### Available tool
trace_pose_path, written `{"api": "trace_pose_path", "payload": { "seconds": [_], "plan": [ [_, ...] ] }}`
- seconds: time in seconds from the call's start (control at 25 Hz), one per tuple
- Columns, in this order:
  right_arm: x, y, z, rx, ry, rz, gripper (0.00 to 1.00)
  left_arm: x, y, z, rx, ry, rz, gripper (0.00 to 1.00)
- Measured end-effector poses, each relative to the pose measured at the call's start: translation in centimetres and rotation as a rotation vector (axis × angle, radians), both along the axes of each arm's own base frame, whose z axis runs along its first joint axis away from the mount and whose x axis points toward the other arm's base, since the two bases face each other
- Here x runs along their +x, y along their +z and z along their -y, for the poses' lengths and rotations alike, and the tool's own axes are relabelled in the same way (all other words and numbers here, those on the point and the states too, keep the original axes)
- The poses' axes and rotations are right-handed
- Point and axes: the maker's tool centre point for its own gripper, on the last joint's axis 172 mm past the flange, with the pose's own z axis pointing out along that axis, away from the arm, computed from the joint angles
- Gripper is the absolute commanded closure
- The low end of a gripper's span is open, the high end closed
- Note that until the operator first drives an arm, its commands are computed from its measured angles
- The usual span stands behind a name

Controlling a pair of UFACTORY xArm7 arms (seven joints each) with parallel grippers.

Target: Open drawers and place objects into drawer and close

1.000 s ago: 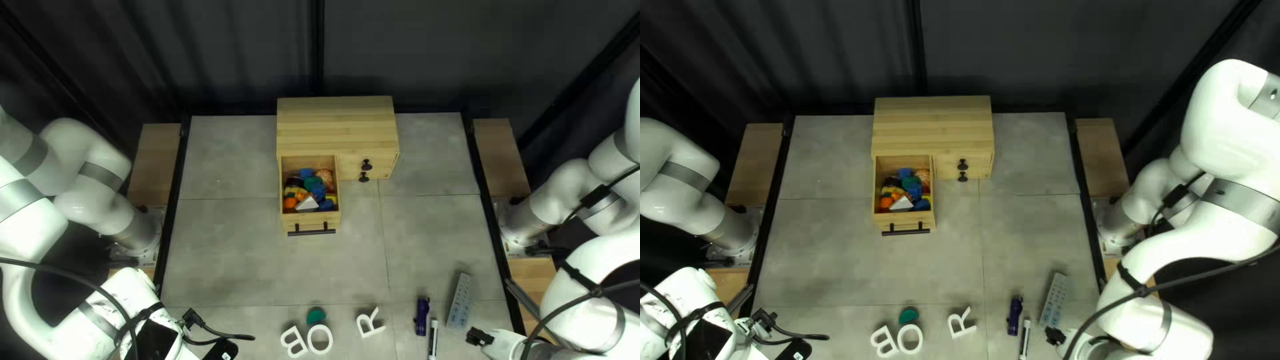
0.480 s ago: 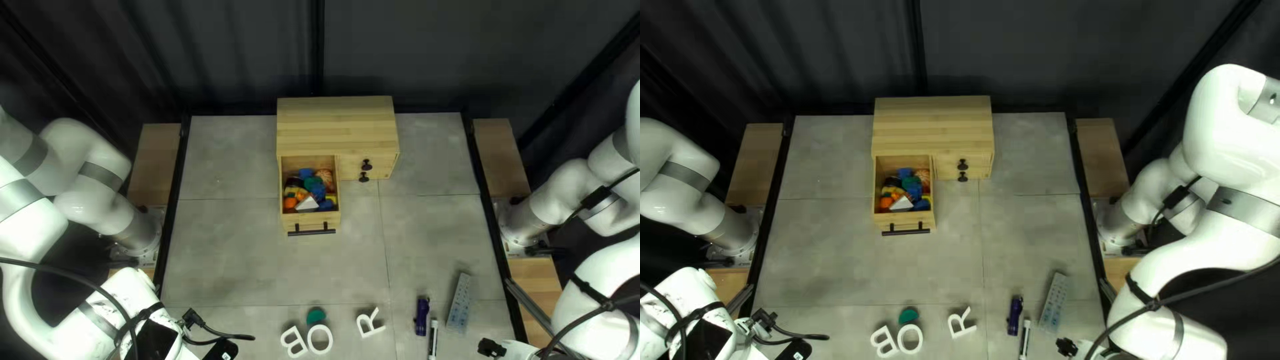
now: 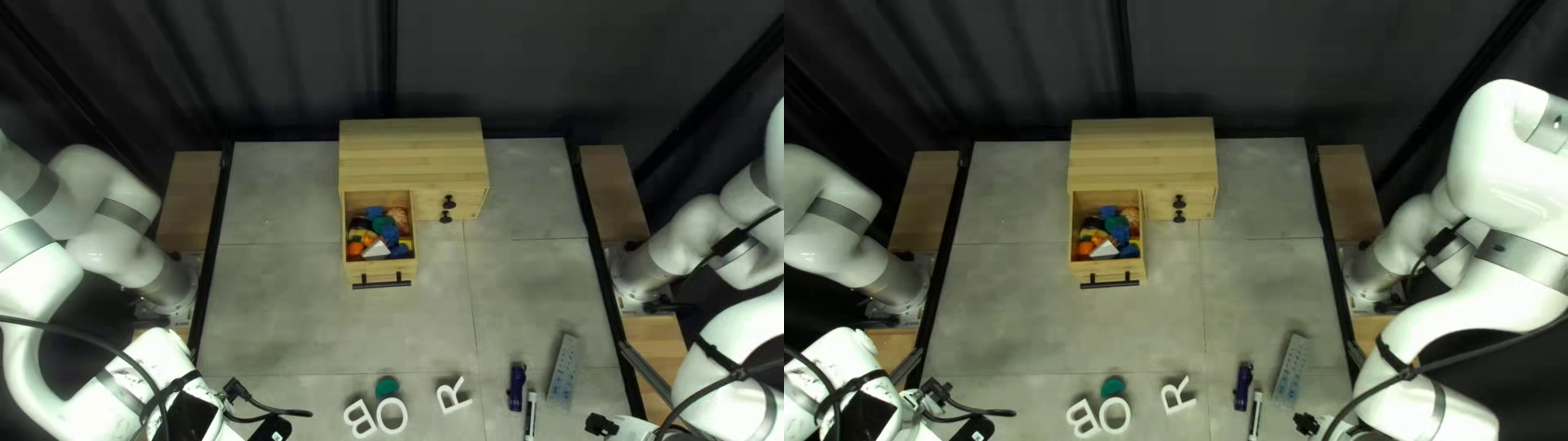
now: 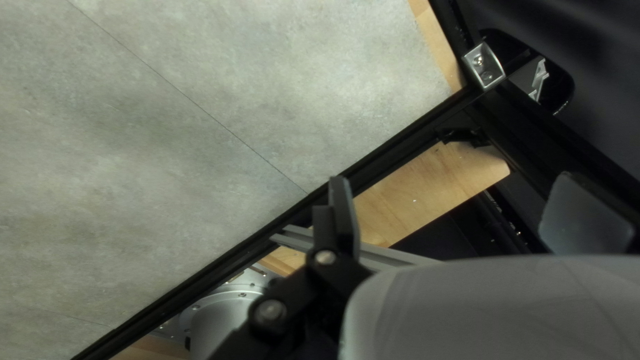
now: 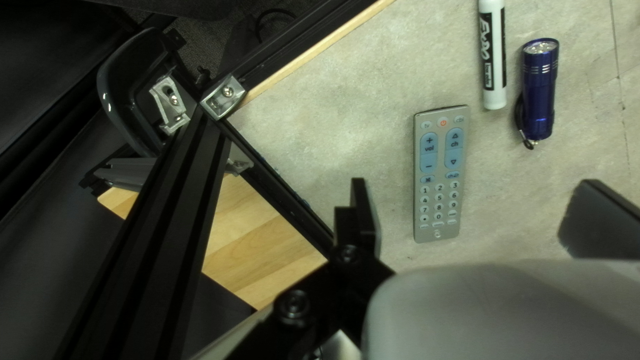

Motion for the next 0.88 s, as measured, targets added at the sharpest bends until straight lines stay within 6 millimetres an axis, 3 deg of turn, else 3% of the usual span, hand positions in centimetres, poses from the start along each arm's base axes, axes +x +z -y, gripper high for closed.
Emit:
{"api": "trace_pose_path", "payload": {
  "seconds": [0.2, 0.52, 0.88],
  "plan": [
    [0.0, 0.0, 0.0, 0.000, 0.000, 0.000, 0.00, 2.8, 0.9, -3.7, 0.045, -0.162, 0.054, 0.00],
    [0.0, 0.0, 0.0, 0.000, 0.000, 0.000, 0.00, 10.1, 3.4, -9.9, 0.100, -0.267, 0.118, 0.00],
    [0.0, 0.0, 0.0, 0.000, 0.000, 0.000, 0.00, 10.9, 4.1, -10.7, 0.103, -0.266, 0.128, 0.00]
  ]
}}
